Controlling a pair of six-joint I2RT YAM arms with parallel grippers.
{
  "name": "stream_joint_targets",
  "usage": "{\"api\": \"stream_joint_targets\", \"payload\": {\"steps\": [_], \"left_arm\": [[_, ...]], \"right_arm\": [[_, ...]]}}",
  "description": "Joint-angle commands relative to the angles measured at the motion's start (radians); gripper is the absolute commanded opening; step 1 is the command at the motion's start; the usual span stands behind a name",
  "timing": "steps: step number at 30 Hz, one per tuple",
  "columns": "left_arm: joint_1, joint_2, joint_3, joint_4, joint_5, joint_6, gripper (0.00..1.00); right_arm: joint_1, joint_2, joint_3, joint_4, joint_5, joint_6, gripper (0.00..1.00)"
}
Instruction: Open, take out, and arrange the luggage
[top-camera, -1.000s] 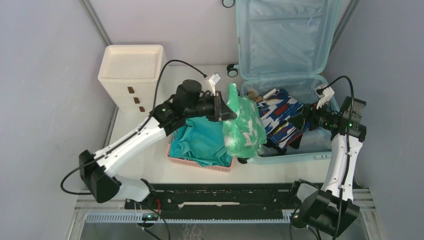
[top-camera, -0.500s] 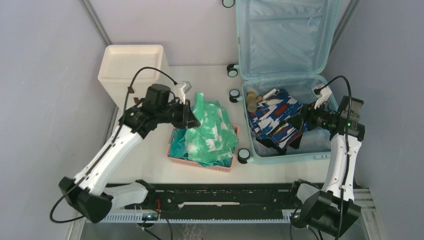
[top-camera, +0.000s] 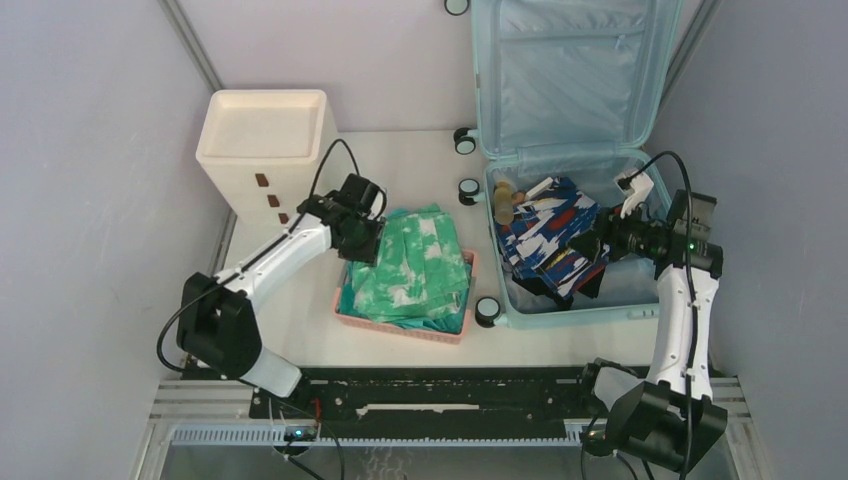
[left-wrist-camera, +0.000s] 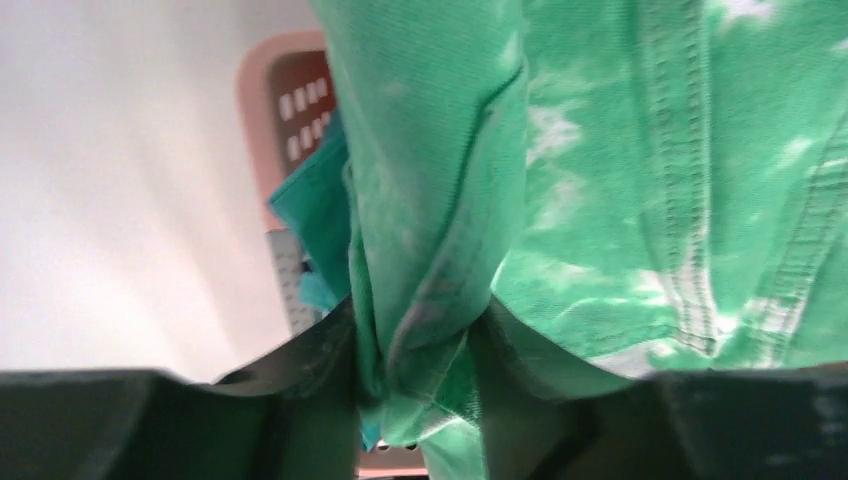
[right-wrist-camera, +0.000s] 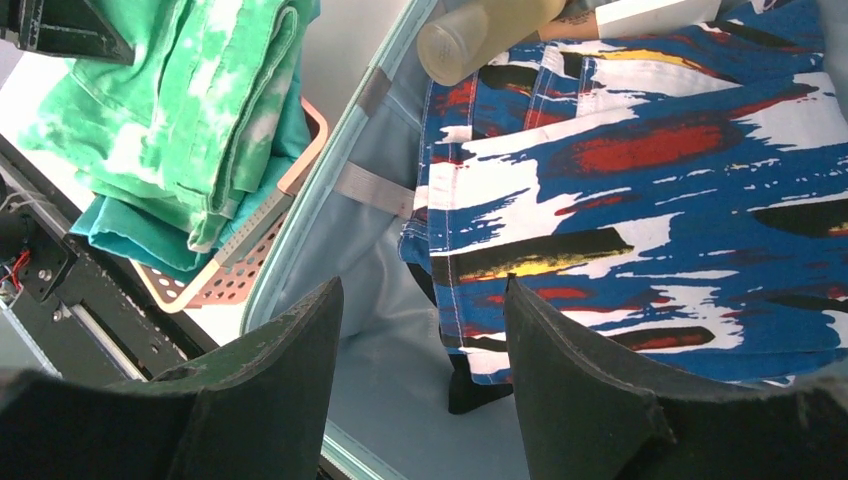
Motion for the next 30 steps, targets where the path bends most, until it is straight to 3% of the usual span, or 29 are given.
{"api": "stream_joint_targets", "payload": {"steps": [1,3,5,9,14,16,20,24,30], "left_arm": [[0.01,-0.139,-0.015,0.048,-0.265,-0.012,0.52],[0.01,-0.259,-0.048,0.111,-0.25,-0.006,0.58],[0.01,-0.383,-0.088,0.177,-0.221,0.004,0.75],[0.011,-0.595,-0.214,0.359,-0.168,-0.014,0.98],[0.011,-0.784,-0.423,0.634,0.003,-0.141,1.0],[0.011,-0.792,-0.477,0.722,0.115,-0.21,0.95],[0.009,-0.703,-0.532,0.808,0.239,-0.341,0.61],[-0.021,-0.586,-0.545,0.747,0.114,-0.369,0.37],[-0.05,-0.336,-0.568,0.685,-0.096,-0.402,0.26]], "right_arm": [[0.02,0.001,0.0,0.039,0.022,-0.015,0.68],[0.03,0.002,0.0,0.04,0.027,-0.02,0.68],[0.051,0.002,-0.001,0.039,0.032,-0.028,0.68],[0.091,-0.003,-0.005,0.043,0.038,-0.047,0.68],[0.111,-0.025,-0.019,0.055,0.017,-0.063,0.69],[0.113,-0.029,-0.022,0.059,0.01,-0.064,0.69],[0.12,-0.023,-0.024,0.059,0.012,-0.064,0.69],[0.125,-0.015,-0.023,0.059,0.015,-0.064,0.69],[0.141,-0.002,-0.024,0.064,0.045,-0.064,0.69]]}}
